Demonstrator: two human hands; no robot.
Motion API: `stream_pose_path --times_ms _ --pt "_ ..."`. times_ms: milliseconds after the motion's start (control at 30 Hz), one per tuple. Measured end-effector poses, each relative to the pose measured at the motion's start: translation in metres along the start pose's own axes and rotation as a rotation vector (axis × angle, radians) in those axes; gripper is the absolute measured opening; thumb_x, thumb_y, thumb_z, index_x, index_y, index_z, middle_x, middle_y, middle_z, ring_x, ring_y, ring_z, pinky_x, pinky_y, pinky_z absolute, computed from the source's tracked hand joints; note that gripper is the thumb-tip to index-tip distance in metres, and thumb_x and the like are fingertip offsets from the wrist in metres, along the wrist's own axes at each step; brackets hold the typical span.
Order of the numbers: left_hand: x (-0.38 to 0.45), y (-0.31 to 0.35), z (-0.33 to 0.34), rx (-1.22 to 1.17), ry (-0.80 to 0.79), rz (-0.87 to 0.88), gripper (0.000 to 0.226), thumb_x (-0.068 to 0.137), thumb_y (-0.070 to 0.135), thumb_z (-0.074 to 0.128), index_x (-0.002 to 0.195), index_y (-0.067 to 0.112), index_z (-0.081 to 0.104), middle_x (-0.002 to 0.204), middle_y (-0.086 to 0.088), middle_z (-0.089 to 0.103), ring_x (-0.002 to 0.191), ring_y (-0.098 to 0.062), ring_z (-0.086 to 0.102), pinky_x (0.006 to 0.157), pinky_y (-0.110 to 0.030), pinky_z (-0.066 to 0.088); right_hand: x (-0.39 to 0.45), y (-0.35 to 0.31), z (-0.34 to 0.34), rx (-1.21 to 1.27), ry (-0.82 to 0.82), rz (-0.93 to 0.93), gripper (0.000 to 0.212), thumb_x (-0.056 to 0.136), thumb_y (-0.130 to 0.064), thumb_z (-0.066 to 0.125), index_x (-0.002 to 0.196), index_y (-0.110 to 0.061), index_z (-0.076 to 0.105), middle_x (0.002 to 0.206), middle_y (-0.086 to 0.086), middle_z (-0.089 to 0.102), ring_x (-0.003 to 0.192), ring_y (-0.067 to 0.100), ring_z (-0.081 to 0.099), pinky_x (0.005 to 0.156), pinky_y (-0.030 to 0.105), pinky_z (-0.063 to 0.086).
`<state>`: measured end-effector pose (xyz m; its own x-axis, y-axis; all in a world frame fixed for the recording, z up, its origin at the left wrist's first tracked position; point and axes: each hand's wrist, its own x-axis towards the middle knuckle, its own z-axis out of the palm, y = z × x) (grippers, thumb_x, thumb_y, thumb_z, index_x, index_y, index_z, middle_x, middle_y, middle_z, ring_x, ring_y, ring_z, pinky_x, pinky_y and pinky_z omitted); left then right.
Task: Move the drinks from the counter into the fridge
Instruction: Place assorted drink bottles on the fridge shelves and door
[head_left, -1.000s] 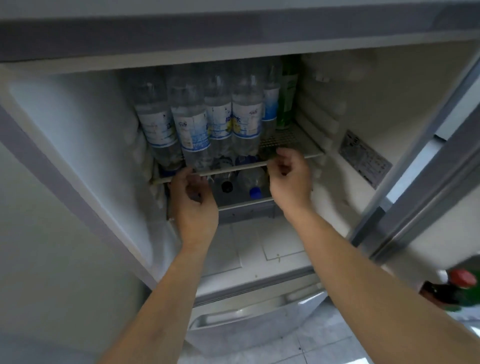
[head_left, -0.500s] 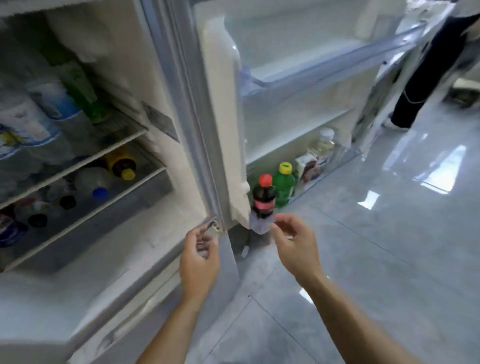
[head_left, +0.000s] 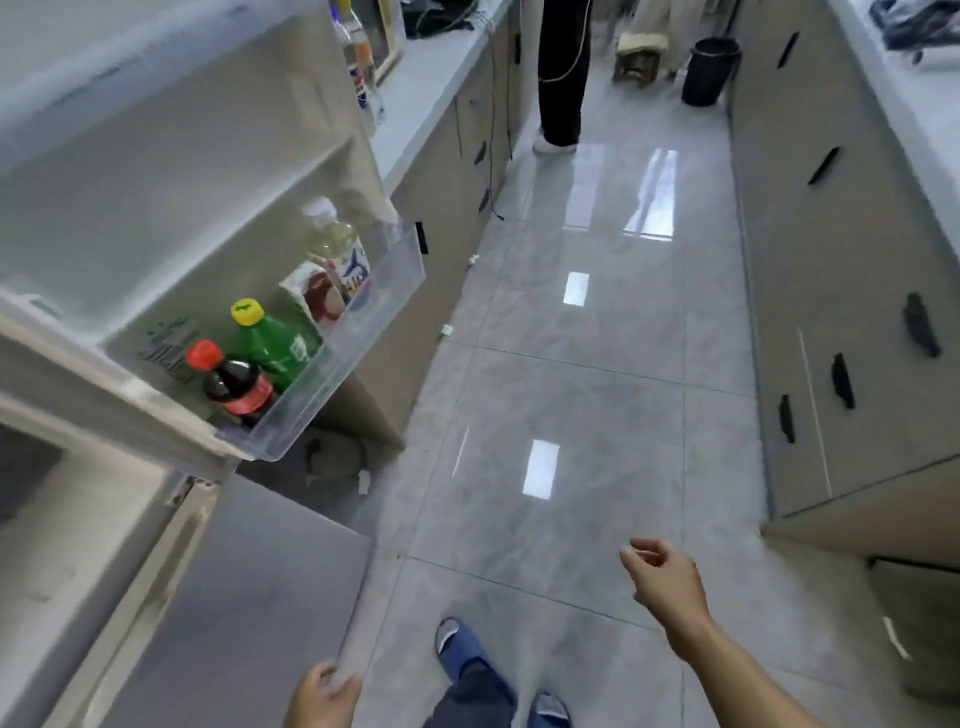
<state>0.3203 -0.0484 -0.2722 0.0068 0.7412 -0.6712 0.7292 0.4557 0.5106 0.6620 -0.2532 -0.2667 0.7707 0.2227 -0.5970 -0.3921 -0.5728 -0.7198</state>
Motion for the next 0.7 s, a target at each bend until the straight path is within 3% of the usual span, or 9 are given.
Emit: stream_pose_path --times_ms 67,133,233,267,333,400,500,600,700 --pt "-0.009 -0.004 0.002 0.114 -0.092 0.013 0.040 0.087 -0.022 0.056 0.125 -0.025 0.046 0.114 -0.036 0.056 0.110 -0.049 0.056 0.073 -0.029 0.044 0.005 0.022 -0.014 0.014 0.024 0.096 0.021 0.089 -0.021 0.071 0.108 -0.014 0.065 0.101 0.006 0.068 0.094 0.026 0.066 0.089 0.049 0.055" --pt "-0.017 0.004 0.003 0.213 -0.134 0.076 0.039 0.094 -0.021 0.042 0.132 -0.028 0.035 0.121 -0.041 0.050 0.108 -0.039 0.061 0.066 -0.021 0.041 0.008 0.039 -0.025 0.023 0.051 0.184 0.021 0.090 -0.021 0.070 0.108 -0.013 0.064 0.100 0.005 0.066 0.091 0.027 0.065 0.085 0.047 0.055" --pt "-0.006 0.017 0.008 0.199 -0.069 0.044 0.038 0.094 -0.022 0.041 0.130 -0.031 0.035 0.126 -0.048 0.046 0.066 0.006 0.067 0.075 -0.015 0.043 0.006 0.057 -0.043 -0.001 0.104 0.300 0.021 0.090 -0.019 0.070 0.108 -0.010 0.064 0.097 0.007 0.064 0.083 0.027 0.063 0.075 0.042 0.055" --pt "0.003 0.022 0.010 0.202 -0.041 0.004 0.037 0.092 -0.023 0.045 0.126 -0.032 0.038 0.129 -0.049 0.045 0.081 0.002 0.070 0.083 -0.016 0.043 0.004 0.062 -0.049 -0.017 0.118 0.333 0.021 0.090 -0.018 0.069 0.109 -0.009 0.063 0.097 0.008 0.065 0.079 0.026 0.062 0.071 0.040 0.054" --pt "0.029 0.039 0.019 0.165 -0.058 -0.136 0.038 0.088 -0.016 0.059 0.124 -0.026 0.050 0.134 -0.042 0.049 0.121 -0.033 0.059 0.104 -0.034 0.037 -0.002 0.070 -0.058 -0.049 0.149 0.385 0.021 0.089 -0.017 0.070 0.108 -0.008 0.064 0.094 0.011 0.066 0.074 0.027 0.060 0.066 0.036 0.052" --pt "0.052 0.068 0.033 0.247 -0.119 -0.115 0.042 0.085 0.001 0.072 0.124 -0.010 0.060 0.126 -0.029 0.060 0.110 -0.040 0.061 0.094 -0.042 0.047 -0.006 0.074 -0.064 -0.062 0.178 0.421 0.021 0.088 -0.016 0.071 0.106 -0.008 0.065 0.088 0.013 0.065 0.072 0.026 0.059 0.064 0.033 0.050" --pt "0.082 0.122 0.057 0.245 -0.209 -0.040 0.040 0.090 0.016 0.068 0.128 0.007 0.059 0.118 -0.019 0.062 0.088 -0.034 0.063 0.065 -0.035 0.055 -0.003 0.073 -0.069 -0.052 0.212 0.481 0.019 0.087 -0.013 0.072 0.103 -0.006 0.065 0.084 0.013 0.064 0.075 0.029 0.059 0.062 0.032 0.050" --pt "0.109 0.182 0.088 0.195 -0.268 0.028 0.038 0.095 0.019 0.063 0.132 0.012 0.054 0.128 -0.017 0.055 0.100 -0.032 0.062 0.068 -0.034 0.054 0.006 0.065 -0.069 -0.017 0.231 0.535 0.017 0.089 -0.012 0.072 0.103 -0.007 0.064 0.087 0.014 0.064 0.083 0.034 0.061 0.067 0.037 0.051" --pt "0.124 0.242 0.120 0.136 -0.302 0.098 0.037 0.096 0.017 0.061 0.132 0.011 0.053 0.112 -0.014 0.058 0.093 -0.029 0.062 0.073 -0.037 0.055 0.022 0.056 -0.071 0.012 0.224 0.575 0.018 0.090 -0.014 0.072 0.104 -0.007 0.064 0.092 0.015 0.064 0.082 0.034 0.062 0.069 0.039 0.052"
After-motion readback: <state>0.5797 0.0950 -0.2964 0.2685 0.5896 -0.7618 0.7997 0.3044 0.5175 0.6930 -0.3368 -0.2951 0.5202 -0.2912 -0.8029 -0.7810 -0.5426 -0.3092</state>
